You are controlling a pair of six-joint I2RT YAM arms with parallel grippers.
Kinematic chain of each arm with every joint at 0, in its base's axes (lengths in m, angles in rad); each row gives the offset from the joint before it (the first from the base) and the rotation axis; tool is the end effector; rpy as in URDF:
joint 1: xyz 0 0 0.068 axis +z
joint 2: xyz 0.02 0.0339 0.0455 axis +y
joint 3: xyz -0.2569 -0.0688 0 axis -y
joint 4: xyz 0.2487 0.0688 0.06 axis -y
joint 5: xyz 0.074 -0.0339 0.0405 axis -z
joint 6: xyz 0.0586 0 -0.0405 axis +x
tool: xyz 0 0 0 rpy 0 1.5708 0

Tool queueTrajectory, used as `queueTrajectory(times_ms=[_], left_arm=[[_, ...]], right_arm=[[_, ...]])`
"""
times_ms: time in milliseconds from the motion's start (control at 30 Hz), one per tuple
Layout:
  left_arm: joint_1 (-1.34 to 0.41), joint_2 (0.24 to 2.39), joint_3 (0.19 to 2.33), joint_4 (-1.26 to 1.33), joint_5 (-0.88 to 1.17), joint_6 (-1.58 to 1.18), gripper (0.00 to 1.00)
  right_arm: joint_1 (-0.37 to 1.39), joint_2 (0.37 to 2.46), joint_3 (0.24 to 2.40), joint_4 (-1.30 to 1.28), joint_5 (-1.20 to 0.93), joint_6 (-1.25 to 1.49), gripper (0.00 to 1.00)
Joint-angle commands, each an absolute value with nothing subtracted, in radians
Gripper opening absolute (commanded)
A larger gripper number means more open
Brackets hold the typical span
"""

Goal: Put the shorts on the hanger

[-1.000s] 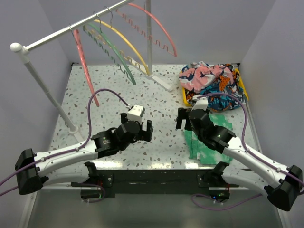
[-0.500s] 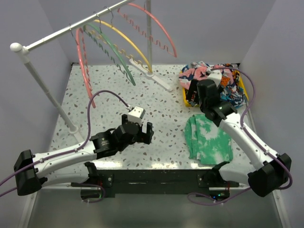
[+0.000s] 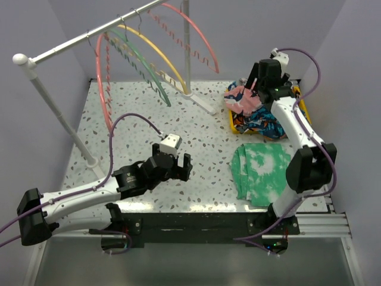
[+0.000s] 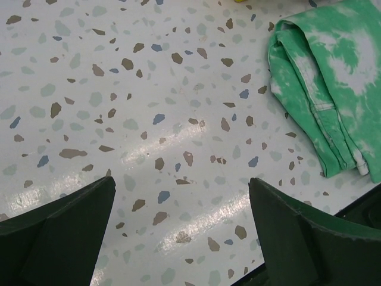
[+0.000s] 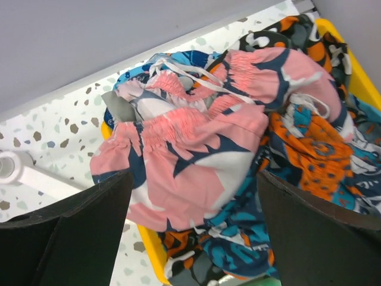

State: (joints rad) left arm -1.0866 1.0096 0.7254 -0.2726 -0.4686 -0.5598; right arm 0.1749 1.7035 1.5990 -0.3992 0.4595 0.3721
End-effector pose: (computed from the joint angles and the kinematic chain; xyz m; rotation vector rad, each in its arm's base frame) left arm 0.1380 -0.2054 0.2521 0.2758 2.0839 -0.5106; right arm 0.4165 0.0472 0.3408 0.4722 1.9647 -0.1314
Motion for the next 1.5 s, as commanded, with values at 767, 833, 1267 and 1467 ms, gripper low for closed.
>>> queueTrajectory(times_ms=[767, 833, 1267, 1467], left_arm=[[-1.080, 0.976, 0.807, -0.288, -0.523, -0.558, 1.00], [-1.081, 0.976, 0.811, -0.282, -0.525, -0.557, 1.00], [-1.081, 0.971, 0.808, -0.268, -0.503, -0.566, 1.00], [-1.080, 0.957, 0.801, -0.268, -0.492, -0.565, 1.00]], right_arm=[[0.164, 1.761, 1.928, -0.518, 0.443, 0.385, 0.00], [0.164, 1.744, 1.991, -0.525, 0.428, 0.370, 0.00], [0.163, 1.890, 2.278, -0.595, 0.425, 0.333, 0.00], [0.158, 1.848, 2.037, -0.548, 0.465, 0.379, 0.00]])
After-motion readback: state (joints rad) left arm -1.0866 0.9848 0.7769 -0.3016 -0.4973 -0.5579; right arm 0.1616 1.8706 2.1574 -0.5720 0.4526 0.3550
